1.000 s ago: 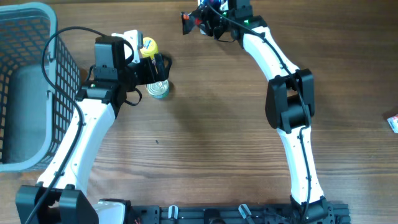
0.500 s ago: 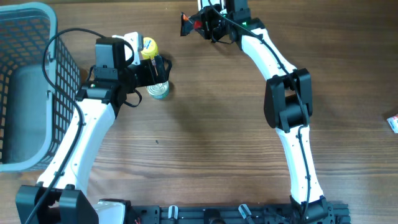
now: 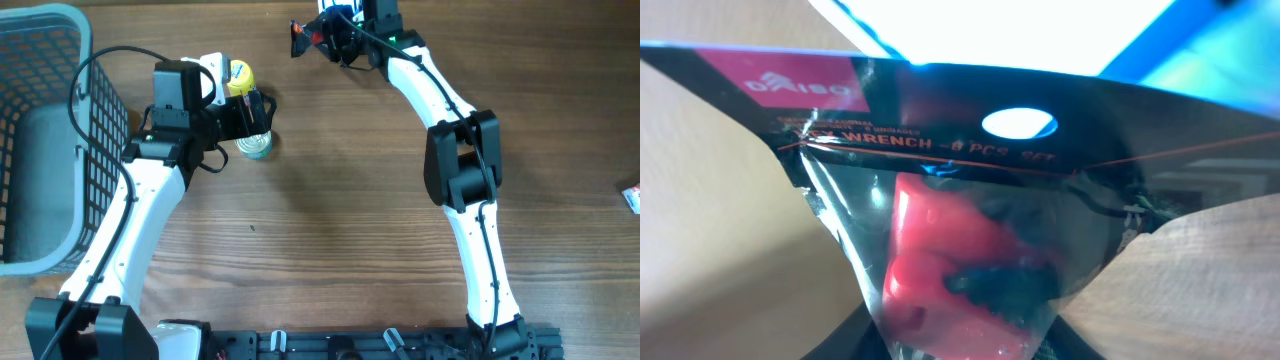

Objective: Scan the item barcode

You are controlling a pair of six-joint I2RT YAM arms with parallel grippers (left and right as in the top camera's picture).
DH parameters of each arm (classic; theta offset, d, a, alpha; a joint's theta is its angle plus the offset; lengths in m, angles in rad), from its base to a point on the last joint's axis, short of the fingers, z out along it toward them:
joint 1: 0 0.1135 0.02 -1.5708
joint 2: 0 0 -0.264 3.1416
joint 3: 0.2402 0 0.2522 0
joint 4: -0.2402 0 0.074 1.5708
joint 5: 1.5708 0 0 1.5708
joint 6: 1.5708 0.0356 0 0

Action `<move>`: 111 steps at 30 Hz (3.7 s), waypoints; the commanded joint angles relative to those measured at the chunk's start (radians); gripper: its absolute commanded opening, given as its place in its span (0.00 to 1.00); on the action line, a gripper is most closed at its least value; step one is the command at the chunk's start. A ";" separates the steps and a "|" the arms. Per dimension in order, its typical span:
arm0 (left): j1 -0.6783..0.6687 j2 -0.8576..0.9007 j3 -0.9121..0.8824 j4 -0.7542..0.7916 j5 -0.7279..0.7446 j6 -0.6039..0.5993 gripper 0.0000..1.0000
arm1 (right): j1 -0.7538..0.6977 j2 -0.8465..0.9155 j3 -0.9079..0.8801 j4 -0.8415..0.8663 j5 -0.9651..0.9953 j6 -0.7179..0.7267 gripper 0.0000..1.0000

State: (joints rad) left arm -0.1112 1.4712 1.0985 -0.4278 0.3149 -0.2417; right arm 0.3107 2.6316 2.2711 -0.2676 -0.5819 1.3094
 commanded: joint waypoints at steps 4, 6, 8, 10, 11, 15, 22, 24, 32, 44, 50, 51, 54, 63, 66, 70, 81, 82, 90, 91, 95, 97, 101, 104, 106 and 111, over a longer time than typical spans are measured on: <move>0.002 -0.024 -0.001 -0.002 -0.052 -0.001 1.00 | -0.001 -0.095 0.022 -0.088 0.001 -0.308 0.05; 0.002 -0.024 -0.001 -0.002 -0.055 -0.001 1.00 | 0.000 -0.141 0.022 -0.133 0.001 -0.346 0.05; 0.002 -0.024 -0.001 -0.002 -0.060 -0.001 1.00 | 0.000 -0.194 0.022 -0.192 0.003 -0.382 0.05; 0.002 -0.024 -0.001 -0.002 -0.062 -0.001 1.00 | 0.000 -0.253 0.022 -0.263 0.015 -0.423 0.05; 0.002 -0.024 -0.001 -0.002 -0.063 -0.001 1.00 | 0.000 -0.277 0.022 -0.293 0.027 -0.444 0.05; 0.002 -0.024 -0.001 0.000 -0.062 -0.001 1.00 | 0.000 -0.415 0.022 -0.507 0.259 -0.580 0.05; 0.002 -0.024 -0.001 0.011 -0.062 -0.002 1.00 | -0.027 -0.562 0.022 -0.797 0.787 -0.789 0.05; 0.001 -0.024 -0.001 0.018 -0.062 -0.002 1.00 | -0.058 -0.571 0.022 -0.872 0.856 -0.790 0.05; -0.046 -0.024 -0.001 0.042 -0.062 -0.001 1.00 | -0.284 -0.569 0.013 -1.046 0.896 -0.786 0.05; -0.135 -0.024 -0.001 0.076 -0.063 -0.002 1.00 | -0.600 -0.519 -0.092 -1.024 0.887 -0.827 0.05; -0.176 -0.024 -0.001 0.075 -0.071 -0.001 1.00 | -0.684 -0.495 -0.277 -0.882 0.874 -0.864 0.05; -0.180 -0.024 -0.001 0.072 -0.076 -0.001 1.00 | -0.699 -0.495 -0.312 -0.849 0.874 -0.864 0.05; -0.193 -0.024 -0.001 0.065 -0.097 -0.001 1.00 | -0.761 -0.495 -0.422 -0.745 0.873 -0.862 0.05; -0.201 -0.024 -0.001 0.065 -0.100 -0.005 1.00 | -0.948 -0.492 -0.599 -0.509 0.834 -0.955 0.09; -0.201 -0.024 -0.001 0.065 -0.100 -0.006 1.00 | -0.999 -0.492 -0.610 -0.462 0.804 -0.971 0.09; -0.201 -0.024 -0.001 0.065 -0.100 -0.014 1.00 | -1.061 -0.489 -0.611 -0.410 0.749 -0.978 0.14; -0.201 -0.024 -0.001 0.064 -0.100 -0.028 1.00 | -1.099 -0.423 -0.611 -0.333 0.684 -0.995 0.31; -0.201 -0.024 -0.001 0.064 -0.100 -0.028 1.00 | -1.099 -0.421 -0.611 -0.330 0.684 -0.995 0.34; -0.201 -0.024 -0.001 0.064 -0.100 -0.027 1.00 | -1.099 -0.415 -0.611 -0.324 0.685 -0.995 0.91; -0.201 -0.024 -0.001 0.064 -0.101 -0.027 1.00 | -1.099 -0.415 -0.611 -0.325 0.685 -0.995 0.94; -0.201 -0.024 -0.001 0.064 -0.108 -0.027 1.00 | -1.099 -0.422 -0.609 -0.339 0.661 -0.996 1.00; -0.201 -0.024 -0.001 0.064 -0.108 -0.027 1.00 | -1.099 -0.438 -0.606 -0.336 0.581 -1.014 1.00; -0.201 -0.024 -0.001 0.064 -0.145 -0.027 1.00 | -1.098 -0.497 -0.562 -0.337 0.359 -1.083 1.00; -0.201 -0.024 -0.001 0.065 -0.153 -0.027 1.00 | -1.086 -0.555 -0.533 -0.340 0.306 -1.118 1.00; -0.201 -0.024 -0.001 0.068 -0.160 -0.027 1.00 | -1.065 -0.604 -0.520 -0.338 0.303 -1.179 1.00; -0.201 -0.047 -0.001 0.095 -0.291 -0.027 1.00 | -0.979 -0.744 -0.516 -0.320 0.325 -1.254 1.00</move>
State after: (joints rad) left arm -0.3077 1.4708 1.0985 -0.3542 0.1413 -0.2676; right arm -0.7418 2.0270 1.7145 -0.6022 -0.2176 0.1410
